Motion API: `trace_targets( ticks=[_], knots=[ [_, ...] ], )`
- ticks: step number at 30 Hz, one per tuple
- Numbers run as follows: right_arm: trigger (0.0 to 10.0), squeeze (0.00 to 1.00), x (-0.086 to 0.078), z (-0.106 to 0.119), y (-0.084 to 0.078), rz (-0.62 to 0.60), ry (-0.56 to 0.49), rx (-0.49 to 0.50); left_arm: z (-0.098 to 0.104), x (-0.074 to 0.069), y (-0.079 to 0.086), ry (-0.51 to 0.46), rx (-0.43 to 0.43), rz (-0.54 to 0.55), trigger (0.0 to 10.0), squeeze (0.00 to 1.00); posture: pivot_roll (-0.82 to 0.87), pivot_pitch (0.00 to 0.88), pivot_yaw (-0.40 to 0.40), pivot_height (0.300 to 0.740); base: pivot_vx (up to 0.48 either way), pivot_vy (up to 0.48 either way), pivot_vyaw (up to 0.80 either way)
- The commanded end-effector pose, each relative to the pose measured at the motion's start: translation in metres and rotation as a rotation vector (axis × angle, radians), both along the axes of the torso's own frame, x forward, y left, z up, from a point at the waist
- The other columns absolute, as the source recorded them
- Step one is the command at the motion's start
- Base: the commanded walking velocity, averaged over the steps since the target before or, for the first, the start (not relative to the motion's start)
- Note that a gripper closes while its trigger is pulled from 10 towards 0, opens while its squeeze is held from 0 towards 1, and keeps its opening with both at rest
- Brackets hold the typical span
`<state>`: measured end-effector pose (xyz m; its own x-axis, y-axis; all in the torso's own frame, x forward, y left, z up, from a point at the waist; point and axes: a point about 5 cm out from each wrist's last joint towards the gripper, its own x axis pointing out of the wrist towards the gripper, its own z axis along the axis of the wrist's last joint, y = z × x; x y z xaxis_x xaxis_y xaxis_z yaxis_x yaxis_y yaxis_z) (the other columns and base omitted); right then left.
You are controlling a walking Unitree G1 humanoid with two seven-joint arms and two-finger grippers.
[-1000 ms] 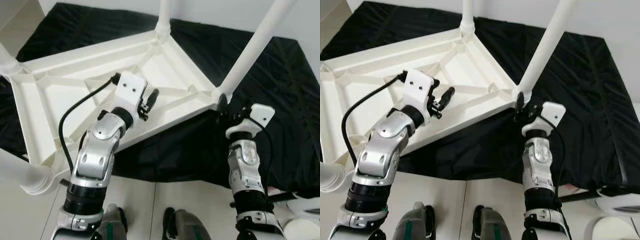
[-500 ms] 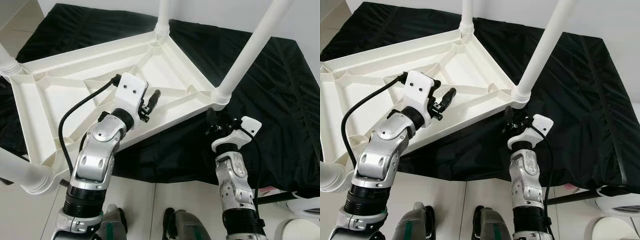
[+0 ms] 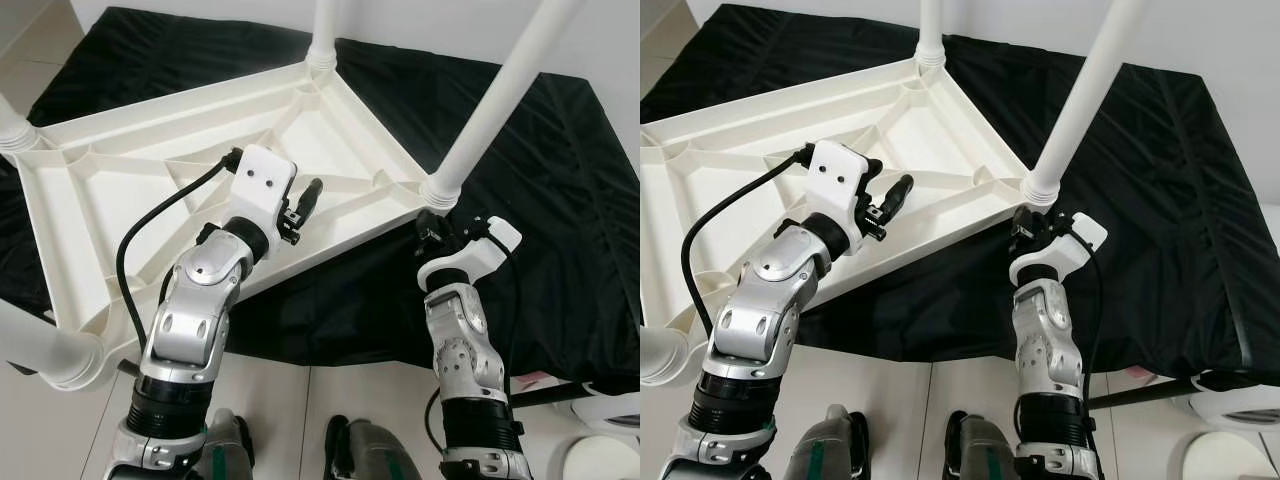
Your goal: Building children table
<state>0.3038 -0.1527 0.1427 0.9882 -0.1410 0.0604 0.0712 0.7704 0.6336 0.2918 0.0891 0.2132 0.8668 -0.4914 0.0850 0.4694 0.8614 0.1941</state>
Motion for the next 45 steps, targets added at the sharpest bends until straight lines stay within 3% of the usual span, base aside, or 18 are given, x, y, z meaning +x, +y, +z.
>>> trace_targets(
  ticks=[1,14,20,32,37,40,42,45],
  knots=[
    [10.0,0.0,0.003,-0.003,0.006,-0.006,0.031,0.095,0.001,-0.004,0.001,-0.003,-0.008,0.029,10.0,0.0,0.09,0.148,-0.071,0.74,0.0,0.0,0.0],
    [10.0,0.0,0.016,0.003,0.005,-0.006,0.024,0.13,0.001,-0.007,0.001,0.0,-0.008,0.028,10.0,0.0,0.1,0.165,-0.071,0.74,0.0,0.0,0.0],
    [10.0,0.0,0.038,0.012,-0.002,-0.006,0.017,0.129,-0.001,-0.012,0.002,0.014,-0.006,0.032,10.0,0.0,0.12,0.196,-0.071,0.74,0.0,0.0,0.0],
    [10.0,0.0,0.049,0.015,-0.005,-0.005,0.026,0.125,-0.001,-0.018,0.003,0.025,-0.011,0.039,10.0,0.0,0.13,0.215,-0.067,0.74,0.0,0.0,0.0],
    [10.0,0.0,0.074,0.03,-0.012,0.015,0.003,0.122,0.003,-0.034,0.001,0.047,-0.034,-0.001,10.0,0.0,0.15,0.251,-0.056,0.74,0.0,0.0,0.0],
    [10.0,0.0,0.074,0.03,-0.012,0.015,0.003,0.122,0.003,-0.034,0.001,0.047,-0.034,-0.001,10.0,0.0,0.15,0.251,-0.056,0.74,0.0,0.0,0.0],
    [10.0,0.0,0.086,0.039,-0.01,0.056,-0.005,0.116,0.005,-0.043,0.0,0.055,-0.042,-0.019,10.0,0.0,0.16,0.267,-0.055,0.74,0.0,0.0,0.0],
    [10.0,0.0,0.091,0.042,-0.007,0.083,-0.006,0.107,0.006,-0.045,0.0,0.058,-0.047,-0.018,10.0,0.0,0.17,0.281,-0.054,0.74,0.0,0.0,0.0]
  ],
)
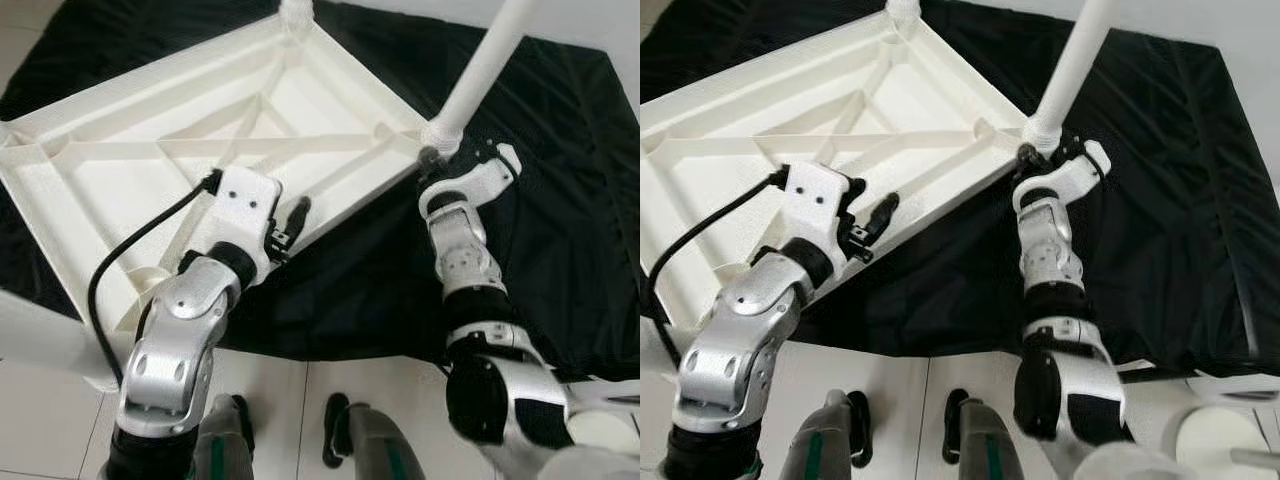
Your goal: Building children table
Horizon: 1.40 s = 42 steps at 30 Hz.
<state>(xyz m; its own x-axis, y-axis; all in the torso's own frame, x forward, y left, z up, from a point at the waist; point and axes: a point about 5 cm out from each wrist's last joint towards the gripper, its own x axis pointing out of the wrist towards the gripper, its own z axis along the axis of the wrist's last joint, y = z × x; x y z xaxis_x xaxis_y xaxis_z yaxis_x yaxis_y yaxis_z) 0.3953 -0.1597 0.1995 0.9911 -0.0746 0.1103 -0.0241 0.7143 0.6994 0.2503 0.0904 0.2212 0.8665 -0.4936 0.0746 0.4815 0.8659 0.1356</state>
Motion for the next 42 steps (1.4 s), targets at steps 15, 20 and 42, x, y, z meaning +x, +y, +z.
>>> trace_targets(
  ticks=[15,20,42],
  knots=[
    [10.0,0.0,0.021,0.033,0.033,0.269,-0.139,-0.038,-0.001,-0.023,-0.007,0.073,-0.025,-0.03,10.0,0.0,0.18,0.328,-0.029,0.74,0.0,0.0,0.0],
    [10.0,0.0,0.016,0.049,0.034,0.329,-0.3,-0.041,-0.002,-0.02,-0.007,0.081,-0.009,-0.035,10.0,0.0,0.16,0.306,-0.034,0.74,0.0,0.0,0.0],
    [10.0,0.0,-0.076,0.044,0.0,0.233,-0.533,-0.442,-0.003,0.029,-0.011,0.09,0.049,0.017,10.0,0.0,0.05,0.136,-0.083,0.74,0.0,0.0,0.0]
  ],
)
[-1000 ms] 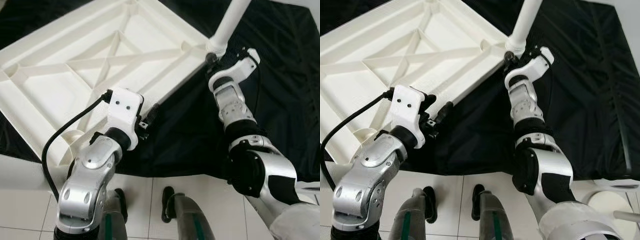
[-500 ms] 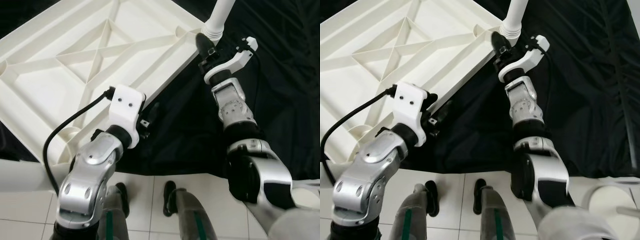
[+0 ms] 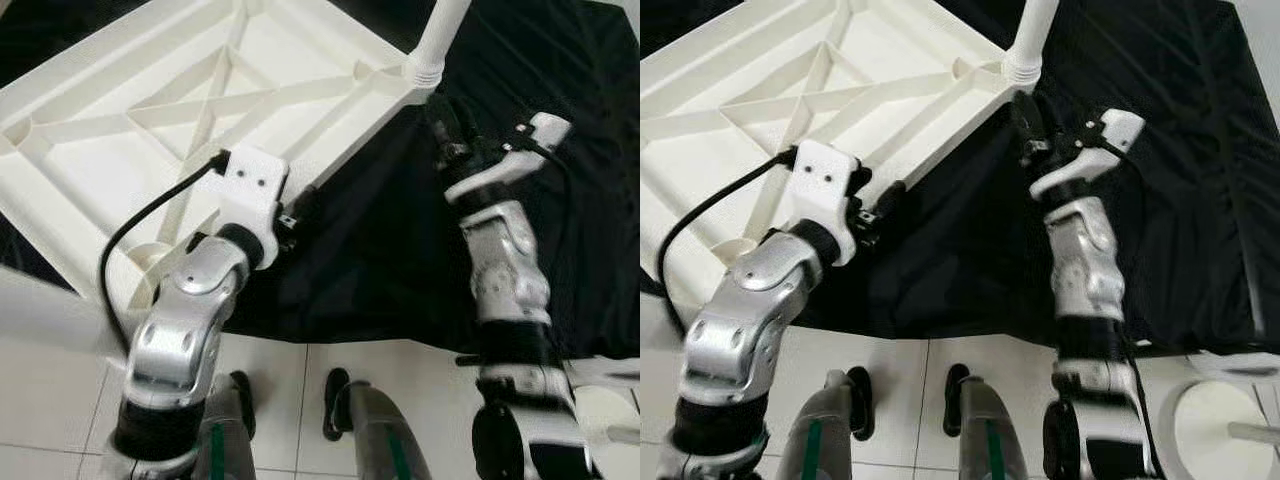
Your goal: Building children table
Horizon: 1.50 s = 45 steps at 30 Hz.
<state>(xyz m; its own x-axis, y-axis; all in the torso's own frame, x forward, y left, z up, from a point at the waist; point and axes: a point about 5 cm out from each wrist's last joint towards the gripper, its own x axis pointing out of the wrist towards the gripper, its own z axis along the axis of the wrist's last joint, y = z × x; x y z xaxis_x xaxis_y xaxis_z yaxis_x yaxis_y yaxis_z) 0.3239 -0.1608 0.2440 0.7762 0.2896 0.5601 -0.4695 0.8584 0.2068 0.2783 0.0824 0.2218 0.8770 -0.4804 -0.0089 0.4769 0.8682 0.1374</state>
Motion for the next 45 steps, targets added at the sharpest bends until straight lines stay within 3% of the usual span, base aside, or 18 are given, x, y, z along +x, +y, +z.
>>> trace_targets(
  ticks=[1,8,9,10,16,17,27,35,45],
  knots=[
    [10.0,0.0,-0.005,0.0,0.001,-0.003,0.004,-0.012,-0.003,0.001,-0.003,0.018,0.007,0.0,10.0,0.0,0.05,0.136,-0.083,0.74,0.0,0.0,0.0],
    [10.0,0.0,-0.012,-0.001,0.0,-0.01,0.006,-0.029,-0.006,0.005,-0.008,0.028,0.017,-0.023,10.0,0.0,0.05,0.119,-0.081,0.74,0.0,0.0,0.0],
    [10.0,0.0,-0.014,-0.002,0.001,-0.01,0.007,-0.03,-0.008,0.005,-0.009,0.041,0.024,-0.044,10.0,0.2,0.04,0.111,-0.081,0.74,0.0,0.0,0.0],
    [10.0,0.0,-0.017,-0.002,0.002,-0.01,0.01,-0.034,-0.011,0.006,-0.01,0.055,0.031,-0.056,10.0,0.33,0.04,0.104,-0.08,0.74,0.0,0.0,0.0],
    [10.0,0.0,-0.023,-0.002,0.003,-0.017,0.016,-0.05,-0.013,0.011,-0.007,0.055,0.084,-0.081,10.0,0.25,0.03,0.093,-0.078,0.74,0.0,0.0,0.0],
    [10.0,0.0,-0.025,-0.002,0.002,-0.019,0.018,-0.055,-0.015,0.012,-0.007,0.048,0.114,-0.091,10.0,0.0,0.03,0.09,-0.076,0.74,0.0,0.0,0.0],
    [10.0,0.0,-0.028,-0.003,0.001,-0.031,0.033,-0.072,-0.022,0.006,-0.008,0.064,0.155,-0.17,10.0,0.0,0.03,0.087,-0.071,0.74,0.0,0.0,0.0],
    [10.0,0.0,-0.029,-0.002,-0.004,-0.051,0.035,-0.082,-0.04,0.0,-0.01,0.112,0.247,-0.223,10.0,0.0,0.03,0.084,-0.067,0.74,0.0,0.0,0.0],
    [10.0,0.0,-0.031,-0.002,-0.002,-0.05,0.037,-0.085,-0.051,0.004,-0.005,0.167,0.309,-0.177,10.0,0.0,0.03,0.089,-0.064,0.74,0.0,0.0,0.0]
  ],
)
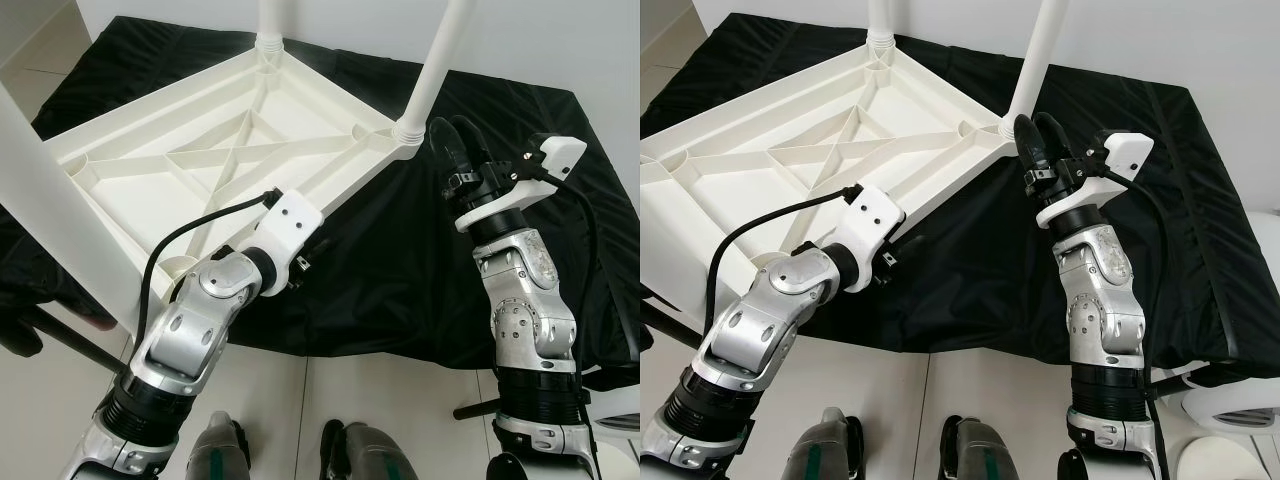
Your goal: Building children table
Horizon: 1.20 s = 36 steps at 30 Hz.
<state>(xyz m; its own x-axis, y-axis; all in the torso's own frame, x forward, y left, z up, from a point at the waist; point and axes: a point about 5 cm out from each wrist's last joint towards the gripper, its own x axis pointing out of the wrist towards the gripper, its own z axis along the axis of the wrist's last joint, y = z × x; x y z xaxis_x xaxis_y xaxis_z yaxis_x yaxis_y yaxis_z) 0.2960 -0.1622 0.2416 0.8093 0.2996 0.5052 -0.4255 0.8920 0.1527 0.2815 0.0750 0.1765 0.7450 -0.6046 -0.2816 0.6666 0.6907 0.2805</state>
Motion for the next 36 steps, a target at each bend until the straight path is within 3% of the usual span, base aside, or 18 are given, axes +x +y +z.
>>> trace_targets(
  ticks=[1,9,21,26,36],
  knots=[
    [10.0,0.0,-0.003,0.001,-0.001,-0.007,-0.002,-0.003,-0.006,0.0,0.002,0.019,0.027,0.027,10.0,0.0,0.03,0.089,-0.064,0.74,0.0,0.0,0.0],
    [10.0,0.0,-0.004,0.002,-0.002,-0.012,0.0,-0.003,-0.015,0.007,0.022,0.064,0.094,0.152,10.0,0.0,0.03,0.094,-0.063,0.74,0.0,0.0,0.0],
    [10.0,0.0,-0.007,-0.004,-0.001,0.008,0.032,-0.041,-0.005,0.009,0.029,0.034,0.085,0.2,10.0,0.0,0.02,0.099,-0.065,0.74,0.0,0.0,0.0],
    [10.0,0.0,-0.024,-0.047,0.003,0.107,0.178,-0.255,0.008,0.006,0.031,0.01,0.055,0.214,10.0,0.0,0.03,0.101,-0.064,0.74,0.0,0.0,0.0],
    [10.0,0.0,-0.029,-0.059,0.003,0.136,0.227,-0.312,0.009,0.005,0.03,-0.007,0.092,0.189,10.0,0.0,0.02,0.103,-0.055,0.74,0.0,0.0,0.0]
  ],
)
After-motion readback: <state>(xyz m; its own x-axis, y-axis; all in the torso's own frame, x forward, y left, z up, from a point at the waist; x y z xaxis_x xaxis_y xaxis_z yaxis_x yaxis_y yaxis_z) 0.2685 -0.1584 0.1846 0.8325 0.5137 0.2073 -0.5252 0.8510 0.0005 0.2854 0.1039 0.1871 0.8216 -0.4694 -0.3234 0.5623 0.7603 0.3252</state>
